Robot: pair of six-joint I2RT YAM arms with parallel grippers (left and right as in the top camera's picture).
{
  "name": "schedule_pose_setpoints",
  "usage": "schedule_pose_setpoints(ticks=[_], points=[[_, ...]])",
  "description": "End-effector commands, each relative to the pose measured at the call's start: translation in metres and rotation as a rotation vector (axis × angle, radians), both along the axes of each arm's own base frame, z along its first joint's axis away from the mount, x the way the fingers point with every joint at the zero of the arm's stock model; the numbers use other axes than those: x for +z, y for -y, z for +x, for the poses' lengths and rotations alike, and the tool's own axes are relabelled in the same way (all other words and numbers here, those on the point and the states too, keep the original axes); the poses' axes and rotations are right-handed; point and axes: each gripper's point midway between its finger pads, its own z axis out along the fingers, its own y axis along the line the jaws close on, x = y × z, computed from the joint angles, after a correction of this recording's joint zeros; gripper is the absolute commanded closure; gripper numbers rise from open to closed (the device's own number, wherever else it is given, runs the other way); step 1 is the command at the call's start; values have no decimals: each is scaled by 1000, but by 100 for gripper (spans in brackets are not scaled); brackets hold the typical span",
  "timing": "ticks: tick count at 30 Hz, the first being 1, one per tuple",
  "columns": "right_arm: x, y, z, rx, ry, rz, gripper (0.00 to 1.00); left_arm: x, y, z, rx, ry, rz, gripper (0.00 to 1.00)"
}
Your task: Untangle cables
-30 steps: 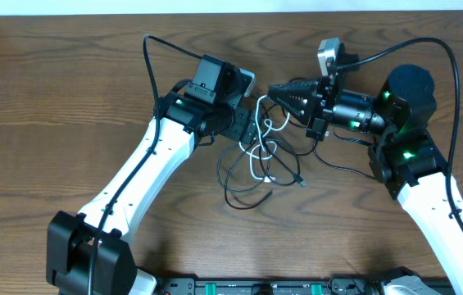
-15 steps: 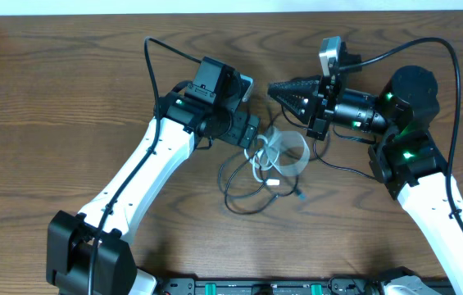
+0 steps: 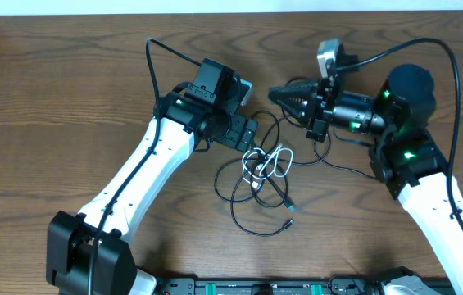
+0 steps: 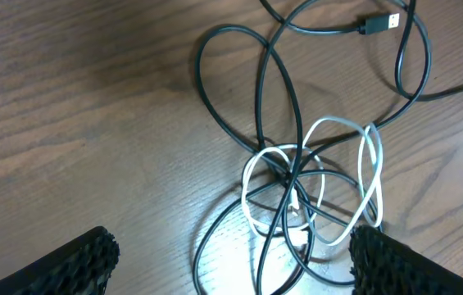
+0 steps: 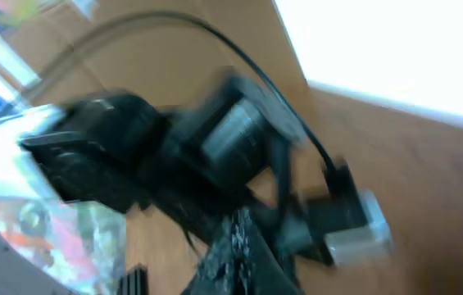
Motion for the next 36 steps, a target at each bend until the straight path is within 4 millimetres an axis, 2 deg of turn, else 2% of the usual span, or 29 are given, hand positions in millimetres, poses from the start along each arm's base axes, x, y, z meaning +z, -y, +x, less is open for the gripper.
schedule_pose_setpoints(ticks=[1, 3, 4, 9, 14, 15, 18, 19, 21, 24, 32, 36], points=[[-32, 16, 21, -162, -119, -82, 94, -7, -10, 2, 15, 2, 62, 9], [-54, 22, 26, -218, -210, -131, 71, -8, -15, 5, 29, 16, 86, 9], [-73, 25, 27, -237, -284, -168, 54, -7, -17, 8, 39, 29, 97, 9], [-125, 15, 19, -200, -476, -257, 20, -6, -16, 12, 42, 45, 92, 9], [-180, -2, 11, -155, -652, -341, 8, -6, -20, 15, 56, 58, 117, 9], [-201, -7, 10, -146, -722, -364, 5, -6, -29, 18, 96, 72, 158, 9], [-230, -9, 10, -153, -829, -389, 3, -7, -48, 24, 187, 96, 235, 9], [-245, -9, 9, -160, -886, -403, 1, -6, -58, 27, 233, 103, 266, 9], [-254, -8, 8, -159, -913, -417, 1, -7, -62, 27, 244, 97, 270, 9], [-259, -7, 7, -162, -926, -428, 1, -8, -66, 27, 253, 91, 273, 9], [-249, -2, 22, -150, -845, -385, 1, -8, -63, 27, 249, 85, 255, 9], [-238, 23, 34, -205, -817, -363, 1, -10, -64, 25, 248, 80, 258, 9]])
